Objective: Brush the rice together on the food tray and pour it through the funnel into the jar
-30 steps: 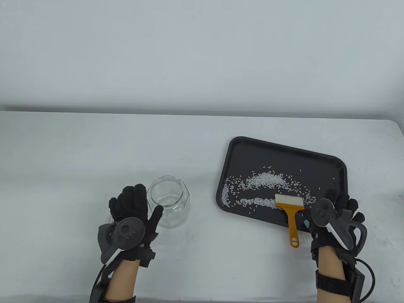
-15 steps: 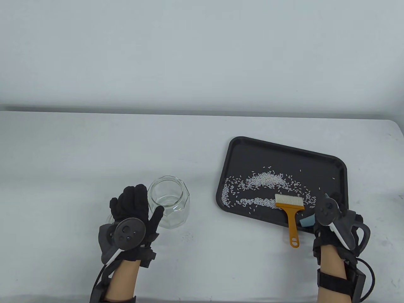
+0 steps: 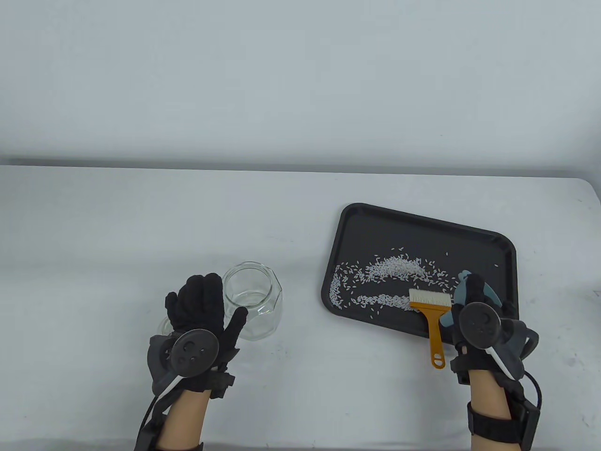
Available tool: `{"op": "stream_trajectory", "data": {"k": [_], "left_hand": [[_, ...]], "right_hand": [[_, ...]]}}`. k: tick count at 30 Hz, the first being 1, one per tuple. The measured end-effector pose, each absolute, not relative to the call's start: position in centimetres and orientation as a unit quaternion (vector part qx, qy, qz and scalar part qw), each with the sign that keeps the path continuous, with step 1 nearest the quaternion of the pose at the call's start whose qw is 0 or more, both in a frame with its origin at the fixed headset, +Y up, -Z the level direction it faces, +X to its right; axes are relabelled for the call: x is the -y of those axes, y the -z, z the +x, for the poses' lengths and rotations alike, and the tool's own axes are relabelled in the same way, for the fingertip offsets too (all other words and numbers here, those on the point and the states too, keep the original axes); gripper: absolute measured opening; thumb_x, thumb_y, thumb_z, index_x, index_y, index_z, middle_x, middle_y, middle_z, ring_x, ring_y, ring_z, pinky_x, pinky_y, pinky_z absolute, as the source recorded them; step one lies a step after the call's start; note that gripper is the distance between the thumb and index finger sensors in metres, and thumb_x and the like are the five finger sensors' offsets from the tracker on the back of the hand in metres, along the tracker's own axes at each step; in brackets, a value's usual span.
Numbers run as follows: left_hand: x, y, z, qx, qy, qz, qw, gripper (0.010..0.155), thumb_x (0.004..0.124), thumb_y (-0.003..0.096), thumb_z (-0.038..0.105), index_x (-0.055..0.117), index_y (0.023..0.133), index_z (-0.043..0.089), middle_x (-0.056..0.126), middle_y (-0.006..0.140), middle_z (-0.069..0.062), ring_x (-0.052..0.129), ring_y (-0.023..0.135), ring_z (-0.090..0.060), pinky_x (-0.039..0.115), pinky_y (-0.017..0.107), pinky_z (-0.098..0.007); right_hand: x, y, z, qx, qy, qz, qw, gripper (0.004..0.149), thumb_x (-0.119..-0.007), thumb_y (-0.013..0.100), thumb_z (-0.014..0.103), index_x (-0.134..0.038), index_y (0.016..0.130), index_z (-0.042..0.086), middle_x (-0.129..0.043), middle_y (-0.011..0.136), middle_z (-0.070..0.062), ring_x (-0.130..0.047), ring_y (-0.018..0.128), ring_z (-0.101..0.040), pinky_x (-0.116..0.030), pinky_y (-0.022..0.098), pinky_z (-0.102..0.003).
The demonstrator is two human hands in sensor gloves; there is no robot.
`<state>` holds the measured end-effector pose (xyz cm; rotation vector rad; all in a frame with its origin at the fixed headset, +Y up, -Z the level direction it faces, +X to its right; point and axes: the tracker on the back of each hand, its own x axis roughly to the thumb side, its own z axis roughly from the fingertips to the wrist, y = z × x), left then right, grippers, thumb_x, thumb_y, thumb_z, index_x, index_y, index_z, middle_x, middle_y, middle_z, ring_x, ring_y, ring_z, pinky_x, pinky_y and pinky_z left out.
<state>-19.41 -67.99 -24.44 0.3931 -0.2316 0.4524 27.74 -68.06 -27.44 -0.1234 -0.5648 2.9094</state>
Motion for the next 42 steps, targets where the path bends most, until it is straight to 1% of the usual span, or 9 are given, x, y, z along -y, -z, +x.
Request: {"op": "stream_trajectory", "data": {"k": [4, 8, 13, 17, 20, 25, 30, 33, 42], "left_hand": [[67.5, 23.9, -18.7, 0.140, -0.226, 0.217, 0.939, 0.081, 0.065, 0.0552, 0.045, 0.037, 0.112, -0.006, 0.040, 0.105, -0.047, 0.049, 0.088, -0.076, 0.024, 0.060, -0.086], [66.7, 23.1, -17.6, 0.178, -0.225, 0.254, 0.924, 0.079, 0.067, 0.0546, 0.044, 0.042, 0.111, -0.004, 0.047, 0.105, -0.044, 0.055, 0.087, -0.073, 0.028, 0.062, -0.085], [65.9, 21.7, -15.7, 0.230, -0.204, 0.302, 0.902, 0.075, 0.070, 0.0536, 0.042, 0.050, 0.110, -0.003, 0.057, 0.101, -0.041, 0.064, 0.083, -0.069, 0.035, 0.064, -0.081], [65.6, 20.7, -13.9, 0.270, -0.178, 0.326, 0.888, 0.068, 0.072, 0.0528, 0.041, 0.061, 0.106, 0.001, 0.076, 0.091, -0.032, 0.083, 0.071, -0.057, 0.044, 0.065, -0.077], [65.7, 20.4, -12.5, 0.300, -0.179, 0.305, 0.886, 0.062, 0.073, 0.0526, 0.039, 0.067, 0.104, 0.005, 0.086, 0.082, -0.026, 0.094, 0.059, -0.047, 0.057, 0.064, -0.069], [66.7, 20.9, -10.6, 0.341, -0.177, 0.213, 0.898, 0.055, 0.074, 0.0522, 0.030, 0.072, 0.103, 0.007, 0.096, 0.073, -0.021, 0.101, 0.047, -0.041, 0.070, 0.058, -0.062], [67.7, 21.6, -9.6, 0.347, -0.147, 0.128, 0.917, 0.058, 0.073, 0.0518, 0.020, 0.063, 0.108, 0.013, 0.093, 0.080, -0.023, 0.101, 0.052, -0.042, 0.068, 0.060, -0.063], [68.3, 22.0, -9.4, 0.352, -0.147, 0.099, 0.919, 0.060, 0.073, 0.0515, 0.019, 0.059, 0.110, 0.016, 0.091, 0.083, -0.024, 0.100, 0.055, -0.043, 0.066, 0.062, -0.064], [68.6, 22.4, -9.5, 0.360, -0.159, 0.081, 0.916, 0.048, 0.074, 0.0514, 0.021, 0.077, 0.099, 0.014, 0.091, 0.083, -0.028, 0.099, 0.058, -0.046, 0.064, 0.063, -0.066]], "right_hand": [[67.3, 26.8, 25.4, 0.226, -0.967, 0.028, 0.113, 0.063, -0.079, 0.043, 0.022, -0.054, 0.096, 0.000, -0.087, 0.074, -0.006, -0.100, 0.056, -0.025, -0.052, 0.058, -0.071], [67.1, 26.1, 22.2, 0.230, -0.954, 0.121, 0.150, 0.063, -0.080, 0.043, 0.022, -0.054, 0.096, 0.000, -0.088, 0.074, -0.004, -0.101, 0.057, -0.024, -0.051, 0.058, -0.072], [67.6, 25.3, 18.0, 0.187, -0.935, 0.231, 0.195, 0.064, -0.082, 0.041, 0.023, -0.055, 0.095, 0.001, -0.089, 0.074, -0.001, -0.102, 0.060, -0.023, -0.052, 0.059, -0.071], [68.0, 24.7, 15.5, 0.144, -0.921, 0.308, 0.191, 0.059, -0.083, 0.040, 0.024, -0.061, 0.092, 0.007, -0.090, 0.074, 0.003, -0.102, 0.063, -0.020, -0.053, 0.060, -0.069], [68.1, 24.3, 14.5, 0.120, -0.913, 0.341, 0.191, 0.048, -0.084, 0.039, 0.026, -0.072, 0.084, 0.016, -0.093, 0.073, 0.007, -0.102, 0.066, -0.018, -0.054, 0.060, -0.068], [68.4, 24.0, 13.9, 0.081, -0.897, 0.384, 0.204, 0.042, -0.085, 0.038, 0.026, -0.075, 0.079, 0.023, -0.094, 0.071, 0.012, -0.099, 0.070, -0.018, -0.052, 0.062, -0.067], [68.7, 24.0, 13.6, 0.038, -0.877, 0.420, 0.228, 0.041, -0.084, 0.038, 0.025, -0.075, 0.077, 0.026, -0.093, 0.071, 0.014, -0.094, 0.078, -0.019, -0.049, 0.063, -0.068], [68.8, 23.9, 13.4, 0.019, -0.867, 0.435, 0.241, 0.040, -0.084, 0.038, 0.025, -0.075, 0.077, 0.027, -0.092, 0.071, 0.014, -0.092, 0.080, -0.019, -0.049, 0.063, -0.069], [69.3, 24.0, 13.5, 0.019, -0.871, 0.429, 0.237, 0.040, -0.085, 0.038, 0.024, -0.075, 0.077, 0.027, -0.093, 0.071, 0.013, -0.087, 0.087, -0.021, -0.047, 0.062, -0.070]]}}
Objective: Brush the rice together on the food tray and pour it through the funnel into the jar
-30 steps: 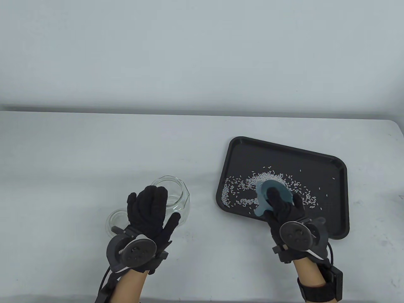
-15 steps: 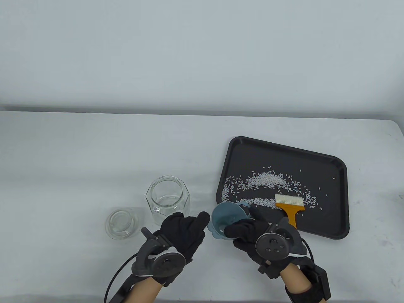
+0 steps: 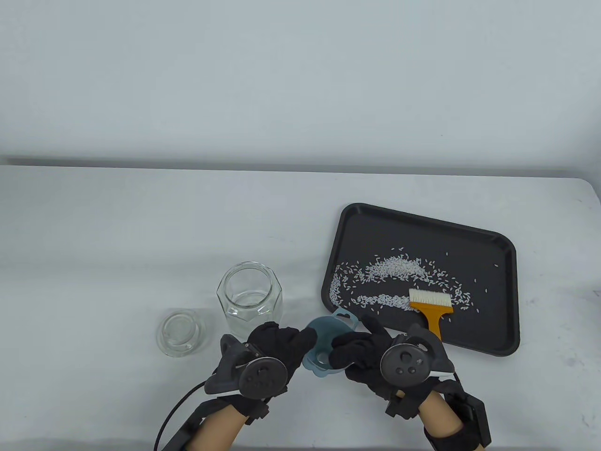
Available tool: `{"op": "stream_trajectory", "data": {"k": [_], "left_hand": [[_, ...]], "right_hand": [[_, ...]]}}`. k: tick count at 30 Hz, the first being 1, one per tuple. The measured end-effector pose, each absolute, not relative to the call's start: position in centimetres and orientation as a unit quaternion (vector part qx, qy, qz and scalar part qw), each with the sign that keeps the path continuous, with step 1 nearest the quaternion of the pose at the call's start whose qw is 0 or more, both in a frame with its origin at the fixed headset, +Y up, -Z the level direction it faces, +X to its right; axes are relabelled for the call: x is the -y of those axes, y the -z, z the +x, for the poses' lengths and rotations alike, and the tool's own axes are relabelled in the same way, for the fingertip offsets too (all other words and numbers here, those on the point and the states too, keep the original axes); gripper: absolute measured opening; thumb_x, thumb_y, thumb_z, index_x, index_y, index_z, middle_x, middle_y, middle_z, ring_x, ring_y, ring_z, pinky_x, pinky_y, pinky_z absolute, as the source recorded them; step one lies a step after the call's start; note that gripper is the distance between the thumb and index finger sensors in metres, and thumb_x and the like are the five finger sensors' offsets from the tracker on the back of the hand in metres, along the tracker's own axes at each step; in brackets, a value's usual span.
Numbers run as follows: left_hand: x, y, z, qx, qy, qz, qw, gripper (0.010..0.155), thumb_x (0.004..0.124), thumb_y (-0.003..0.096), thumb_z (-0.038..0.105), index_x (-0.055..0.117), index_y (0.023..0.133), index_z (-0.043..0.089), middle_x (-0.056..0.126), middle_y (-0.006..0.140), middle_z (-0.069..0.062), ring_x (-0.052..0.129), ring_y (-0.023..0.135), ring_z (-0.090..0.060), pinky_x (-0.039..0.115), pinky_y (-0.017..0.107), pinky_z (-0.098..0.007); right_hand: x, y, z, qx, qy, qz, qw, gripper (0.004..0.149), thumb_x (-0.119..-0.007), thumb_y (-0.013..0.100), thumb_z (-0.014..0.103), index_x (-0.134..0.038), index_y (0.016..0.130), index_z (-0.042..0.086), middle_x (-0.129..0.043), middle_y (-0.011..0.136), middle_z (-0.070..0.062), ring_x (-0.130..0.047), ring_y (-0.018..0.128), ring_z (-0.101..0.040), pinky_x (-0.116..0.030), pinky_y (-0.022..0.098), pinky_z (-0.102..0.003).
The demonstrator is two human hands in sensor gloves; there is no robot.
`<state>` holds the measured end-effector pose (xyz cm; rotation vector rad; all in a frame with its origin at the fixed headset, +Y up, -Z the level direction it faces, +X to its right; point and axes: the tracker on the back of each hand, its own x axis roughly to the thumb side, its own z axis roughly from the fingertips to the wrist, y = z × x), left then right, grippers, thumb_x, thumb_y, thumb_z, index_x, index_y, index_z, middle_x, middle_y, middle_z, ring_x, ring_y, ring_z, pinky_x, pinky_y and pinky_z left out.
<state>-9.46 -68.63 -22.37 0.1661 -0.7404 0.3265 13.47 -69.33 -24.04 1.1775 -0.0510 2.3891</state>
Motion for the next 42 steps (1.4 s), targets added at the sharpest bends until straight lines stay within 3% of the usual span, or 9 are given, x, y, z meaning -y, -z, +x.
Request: {"op": "stream_trajectory", "data": {"k": [5, 10, 20, 30, 35, 42], "left_hand": [[68.5, 22.4, -9.5, 0.362, -0.145, 0.074, 0.918, 0.046, 0.074, 0.0510, 0.021, 0.079, 0.096, 0.015, 0.088, 0.086, -0.030, 0.098, 0.061, -0.047, 0.063, 0.064, -0.066], [68.5, 22.3, -9.4, 0.362, -0.144, 0.063, 0.919, 0.044, 0.075, 0.0508, 0.022, 0.081, 0.093, 0.014, 0.087, 0.086, -0.032, 0.097, 0.061, -0.048, 0.063, 0.064, -0.067], [66.4, 21.7, -10.9, 0.341, -0.173, 0.121, 0.916, 0.044, 0.075, 0.0510, 0.022, 0.080, 0.094, 0.014, 0.086, 0.087, -0.032, 0.096, 0.062, -0.049, 0.062, 0.064, -0.067], [62.9, 20.6, -16.6, 0.221, -0.241, 0.311, 0.892, 0.045, 0.075, 0.0513, 0.022, 0.080, 0.094, 0.012, 0.085, 0.087, -0.034, 0.095, 0.062, -0.050, 0.060, 0.064, -0.068], [62.9, 20.8, -18.2, 0.164, -0.207, 0.337, 0.904, 0.045, 0.075, 0.0512, 0.022, 0.080, 0.094, 0.011, 0.084, 0.087, -0.035, 0.094, 0.063, -0.051, 0.059, 0.064, -0.069], [64.4, 22.3, -18.8, 0.131, -0.168, 0.307, 0.928, 0.045, 0.075, 0.0509, 0.021, 0.080, 0.094, 0.011, 0.084, 0.087, -0.035, 0.093, 0.063, -0.052, 0.058, 0.064, -0.070]], "right_hand": [[69.3, 24.0, 13.6, 0.030, -0.866, 0.432, 0.252, 0.041, -0.083, 0.039, 0.025, -0.074, 0.080, 0.026, -0.091, 0.075, 0.011, -0.082, 0.092, -0.024, -0.047, 0.063, -0.070], [68.8, 24.0, 14.5, 0.066, -0.864, 0.413, 0.279, 0.049, -0.082, 0.041, 0.025, -0.070, 0.088, 0.022, -0.082, 0.091, 0.001, -0.073, 0.098, -0.035, -0.047, 0.062, -0.071], [68.6, 25.8, 19.5, 0.165, -0.906, 0.248, 0.302, 0.056, -0.080, 0.043, 0.026, -0.063, 0.095, 0.012, -0.073, 0.097, -0.013, -0.067, 0.094, -0.048, -0.047, 0.059, -0.073], [70.0, 27.2, 21.4, 0.136, -0.919, 0.187, 0.320, 0.056, -0.078, 0.045, 0.027, -0.062, 0.095, 0.009, -0.072, 0.097, -0.015, -0.068, 0.092, -0.051, -0.048, 0.058, -0.073], [70.3, 27.4, 21.6, 0.126, -0.923, 0.181, 0.315, 0.056, -0.078, 0.045, 0.028, -0.062, 0.095, 0.009, -0.072, 0.097, -0.016, -0.068, 0.092, -0.051, -0.048, 0.058, -0.073], [70.6, 27.6, 21.9, 0.109, -0.927, 0.172, 0.314, 0.056, -0.078, 0.045, 0.028, -0.063, 0.095, 0.008, -0.072, 0.097, -0.016, -0.068, 0.092, -0.052, -0.048, 0.058, -0.073]]}}
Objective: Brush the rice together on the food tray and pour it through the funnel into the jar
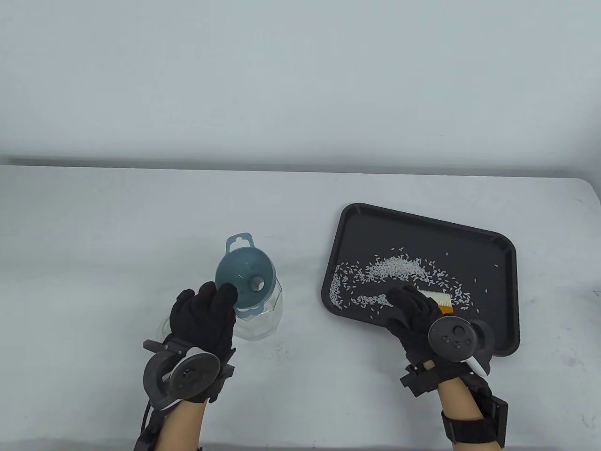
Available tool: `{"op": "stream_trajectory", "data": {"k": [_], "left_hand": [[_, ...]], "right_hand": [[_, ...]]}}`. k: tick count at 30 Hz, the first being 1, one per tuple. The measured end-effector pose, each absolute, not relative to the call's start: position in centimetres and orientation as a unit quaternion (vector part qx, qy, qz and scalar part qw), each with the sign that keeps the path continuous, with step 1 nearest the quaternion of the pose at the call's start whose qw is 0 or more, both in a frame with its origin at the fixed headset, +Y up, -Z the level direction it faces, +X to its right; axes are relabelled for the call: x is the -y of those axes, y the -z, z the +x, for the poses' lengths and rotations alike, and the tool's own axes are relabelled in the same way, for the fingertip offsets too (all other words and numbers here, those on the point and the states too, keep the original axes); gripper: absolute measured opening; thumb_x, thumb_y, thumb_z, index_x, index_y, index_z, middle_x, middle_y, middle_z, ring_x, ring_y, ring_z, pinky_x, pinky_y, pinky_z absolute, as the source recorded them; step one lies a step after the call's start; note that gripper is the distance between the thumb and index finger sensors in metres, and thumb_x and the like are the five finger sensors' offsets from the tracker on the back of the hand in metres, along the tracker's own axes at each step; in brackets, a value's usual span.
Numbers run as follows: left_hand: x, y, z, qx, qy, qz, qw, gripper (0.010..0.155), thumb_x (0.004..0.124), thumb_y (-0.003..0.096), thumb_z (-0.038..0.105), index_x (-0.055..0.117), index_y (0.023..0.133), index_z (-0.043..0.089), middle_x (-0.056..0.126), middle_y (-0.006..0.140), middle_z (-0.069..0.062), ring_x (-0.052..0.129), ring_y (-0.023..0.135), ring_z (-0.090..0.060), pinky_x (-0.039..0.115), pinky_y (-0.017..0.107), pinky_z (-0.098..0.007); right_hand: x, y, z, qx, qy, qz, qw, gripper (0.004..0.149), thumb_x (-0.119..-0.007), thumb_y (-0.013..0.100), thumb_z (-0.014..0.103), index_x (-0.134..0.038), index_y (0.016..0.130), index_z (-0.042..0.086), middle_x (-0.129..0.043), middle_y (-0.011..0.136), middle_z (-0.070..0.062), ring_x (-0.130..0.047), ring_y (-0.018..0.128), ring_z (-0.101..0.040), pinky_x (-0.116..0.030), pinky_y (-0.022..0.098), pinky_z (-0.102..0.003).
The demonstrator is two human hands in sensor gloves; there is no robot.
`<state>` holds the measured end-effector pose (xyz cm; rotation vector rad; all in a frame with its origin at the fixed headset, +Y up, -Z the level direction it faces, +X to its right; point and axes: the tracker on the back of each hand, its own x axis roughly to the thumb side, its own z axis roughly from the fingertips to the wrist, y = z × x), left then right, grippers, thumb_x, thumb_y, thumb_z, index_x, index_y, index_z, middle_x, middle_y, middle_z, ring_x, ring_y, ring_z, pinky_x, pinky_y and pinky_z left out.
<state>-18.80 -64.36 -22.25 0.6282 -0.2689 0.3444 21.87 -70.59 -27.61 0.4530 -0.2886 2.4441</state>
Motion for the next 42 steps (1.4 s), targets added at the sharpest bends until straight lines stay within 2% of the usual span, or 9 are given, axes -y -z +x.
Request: {"op": "stream_trajectory", "data": {"k": [9, 18, 42], "left_hand": [[66.1, 23.9, -18.9, 0.117, -0.145, 0.262, 0.947, 0.045, 0.076, 0.0507, 0.021, 0.080, 0.094, 0.010, 0.083, 0.087, -0.036, 0.092, 0.063, -0.054, 0.056, 0.064, -0.070], [66.8, 24.5, -18.7, 0.117, -0.128, 0.248, 0.953, 0.046, 0.076, 0.0508, 0.021, 0.079, 0.095, 0.010, 0.082, 0.088, -0.037, 0.092, 0.064, -0.054, 0.056, 0.064, -0.070], [65.9, 23.4, -18.4, 0.122, -0.148, 0.251, 0.949, 0.054, 0.075, 0.0516, 0.025, 0.074, 0.103, 0.008, 0.077, 0.091, -0.040, 0.089, 0.067, -0.057, 0.052, 0.065, -0.073]], "right_hand": [[70.7, 27.7, 22.0, 0.095, -0.929, 0.167, 0.315, 0.056, -0.078, 0.045, 0.029, -0.063, 0.095, 0.008, -0.072, 0.097, -0.016, -0.068, 0.092, -0.052, -0.048, 0.058, -0.073], [70.6, 27.8, 21.9, 0.084, -0.931, 0.168, 0.312, 0.056, -0.078, 0.045, 0.029, -0.063, 0.095, 0.008, -0.072, 0.097, -0.017, -0.068, 0.092, -0.052, -0.049, 0.058, -0.073], [70.6, 27.8, 22.3, 0.085, -0.936, 0.163, 0.300, 0.056, -0.078, 0.045, 0.029, -0.063, 0.095, 0.008, -0.072, 0.097, -0.017, -0.067, 0.092, -0.053, -0.048, 0.058, -0.073]]}}
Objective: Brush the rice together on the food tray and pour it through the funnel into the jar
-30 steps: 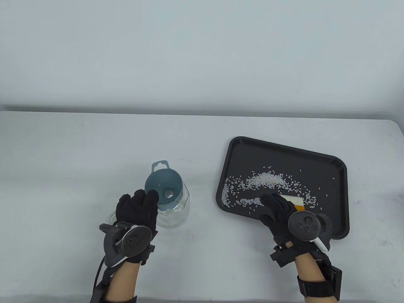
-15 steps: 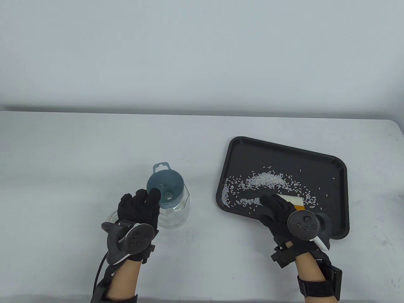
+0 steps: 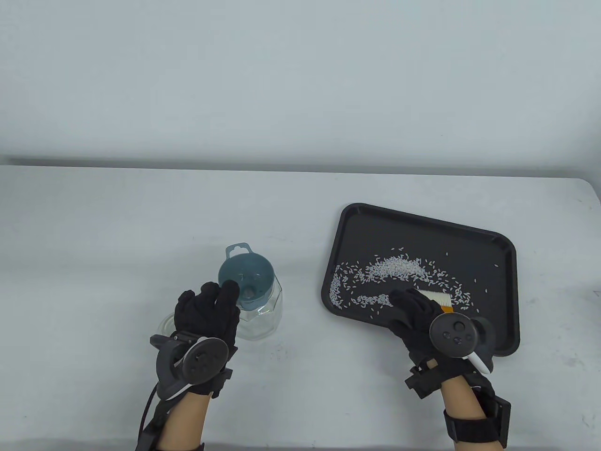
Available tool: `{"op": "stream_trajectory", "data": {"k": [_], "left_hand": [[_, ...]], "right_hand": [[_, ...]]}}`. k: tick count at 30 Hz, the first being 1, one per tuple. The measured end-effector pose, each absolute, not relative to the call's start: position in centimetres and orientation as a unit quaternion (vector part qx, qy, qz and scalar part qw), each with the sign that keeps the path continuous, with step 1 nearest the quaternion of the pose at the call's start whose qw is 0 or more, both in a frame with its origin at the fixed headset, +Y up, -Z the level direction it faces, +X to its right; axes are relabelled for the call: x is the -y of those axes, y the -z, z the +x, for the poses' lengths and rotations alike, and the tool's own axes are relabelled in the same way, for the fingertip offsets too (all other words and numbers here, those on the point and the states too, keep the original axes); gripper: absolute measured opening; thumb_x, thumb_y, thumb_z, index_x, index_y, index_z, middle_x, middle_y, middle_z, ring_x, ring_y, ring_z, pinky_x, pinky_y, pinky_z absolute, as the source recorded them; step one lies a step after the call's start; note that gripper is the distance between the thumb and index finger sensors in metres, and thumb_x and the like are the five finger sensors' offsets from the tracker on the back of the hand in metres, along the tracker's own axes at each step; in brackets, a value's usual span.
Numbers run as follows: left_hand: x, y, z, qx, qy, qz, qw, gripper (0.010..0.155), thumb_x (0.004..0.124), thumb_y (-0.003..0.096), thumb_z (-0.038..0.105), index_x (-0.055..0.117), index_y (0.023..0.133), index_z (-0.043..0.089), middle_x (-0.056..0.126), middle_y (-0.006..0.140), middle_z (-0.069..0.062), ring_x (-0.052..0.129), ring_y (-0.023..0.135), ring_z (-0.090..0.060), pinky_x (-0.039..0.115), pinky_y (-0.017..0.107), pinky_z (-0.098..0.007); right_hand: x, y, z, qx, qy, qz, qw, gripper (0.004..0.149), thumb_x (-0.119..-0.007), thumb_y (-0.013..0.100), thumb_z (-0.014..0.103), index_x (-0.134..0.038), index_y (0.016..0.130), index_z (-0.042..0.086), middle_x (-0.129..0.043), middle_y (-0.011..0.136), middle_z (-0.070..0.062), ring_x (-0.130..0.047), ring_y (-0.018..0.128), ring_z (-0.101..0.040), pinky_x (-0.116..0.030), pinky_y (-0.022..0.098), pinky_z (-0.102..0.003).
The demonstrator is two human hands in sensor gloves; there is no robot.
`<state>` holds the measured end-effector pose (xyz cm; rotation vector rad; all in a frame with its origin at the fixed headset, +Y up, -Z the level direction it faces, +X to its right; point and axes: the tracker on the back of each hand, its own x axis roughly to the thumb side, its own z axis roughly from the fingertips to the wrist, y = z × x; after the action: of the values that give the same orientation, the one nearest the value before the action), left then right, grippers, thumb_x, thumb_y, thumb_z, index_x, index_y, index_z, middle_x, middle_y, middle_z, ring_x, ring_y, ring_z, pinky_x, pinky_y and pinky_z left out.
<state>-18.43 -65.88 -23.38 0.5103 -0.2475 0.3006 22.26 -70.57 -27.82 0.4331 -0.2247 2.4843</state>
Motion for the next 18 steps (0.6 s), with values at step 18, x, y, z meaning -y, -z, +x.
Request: {"op": "stream_trajectory", "data": {"k": [18], "left_hand": [[65.7, 21.7, -14.8, 0.211, -0.135, 0.247, 0.936, 0.074, 0.071, 0.0538, 0.043, 0.053, 0.112, 0.001, 0.048, 0.107, -0.045, 0.058, 0.089, -0.071, 0.030, 0.064, -0.083]], "right_hand": [[70.4, 27.6, 22.3, 0.070, -0.988, 0.103, 0.095, 0.066, -0.076, 0.046, 0.042, -0.061, 0.098, 0.003, -0.069, 0.099, -0.022, -0.067, 0.090, -0.057, -0.049, 0.057, -0.073]]}}
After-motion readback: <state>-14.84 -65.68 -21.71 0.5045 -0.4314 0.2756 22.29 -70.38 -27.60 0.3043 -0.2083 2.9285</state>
